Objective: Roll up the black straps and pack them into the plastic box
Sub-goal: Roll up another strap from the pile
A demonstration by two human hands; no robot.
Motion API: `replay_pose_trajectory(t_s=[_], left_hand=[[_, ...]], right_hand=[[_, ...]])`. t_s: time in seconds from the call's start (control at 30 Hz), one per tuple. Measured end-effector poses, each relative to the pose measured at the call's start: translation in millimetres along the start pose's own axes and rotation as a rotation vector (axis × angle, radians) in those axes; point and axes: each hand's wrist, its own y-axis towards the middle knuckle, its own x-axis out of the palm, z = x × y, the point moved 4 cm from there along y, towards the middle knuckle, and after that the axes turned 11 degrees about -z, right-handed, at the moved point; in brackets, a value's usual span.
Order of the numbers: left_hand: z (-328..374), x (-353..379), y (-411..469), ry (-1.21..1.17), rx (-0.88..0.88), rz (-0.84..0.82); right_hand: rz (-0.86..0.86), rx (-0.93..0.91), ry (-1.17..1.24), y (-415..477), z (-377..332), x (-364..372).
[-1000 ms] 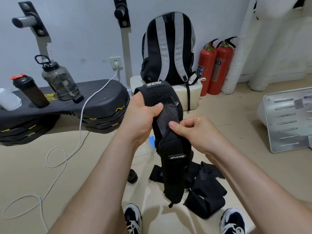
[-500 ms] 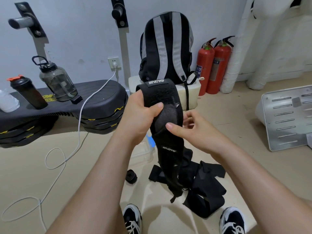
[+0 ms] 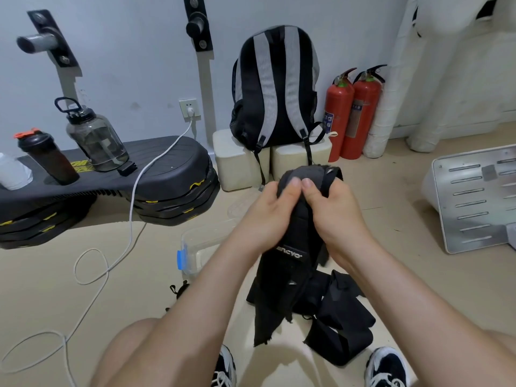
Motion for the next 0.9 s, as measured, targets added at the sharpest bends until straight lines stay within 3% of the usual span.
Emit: replay_pose_trajectory(t_s=[0.07, 0.2, 0.37, 0.43, 0.5, 0.57, 0.67, 0.73, 0.83, 0.9], left_hand=[[-3, 7, -1, 0.116, 0.08, 0.082], [-2, 7, -3, 0.221, 0.193, 0.338], [9, -1, -3, 0.179, 0.288, 0.502], [6, -2, 1, 0.085, 0.225, 0.434], [-1, 4, 5, -0.16, 0.146, 0.223], [-2, 9, 3, -0.273, 0.169, 0.121], [3, 5, -1, -0.149, 0.342, 0.271], [6, 1, -3, -0.105, 0.419, 0.378], [6, -15, -5, -0.315, 0.396, 0.512], [6, -19, -2, -0.514, 0.259, 0.433]], right_hand=[[0.007, 0.061, 0.103, -2, 1, -1], [-0.165, 0.147, 0.331, -7, -3, 5], [-0.273, 0.139, 0.303, -12, -3, 8], [-0.217, 0.151, 0.291, -11, 2, 9], [-0.093, 0.114, 0.224, -8, 5, 5], [-0.016, 0.079, 0.089, -5, 7, 1], [0.004, 0.025, -0.013, -5, 4, 4], [-0.06, 0.011, 0.041, -6, 2, 8], [-0.259, 0.105, 0.159, -14, 0, 17], [-0.29, 0.068, 0.031, -16, 2, 18]])
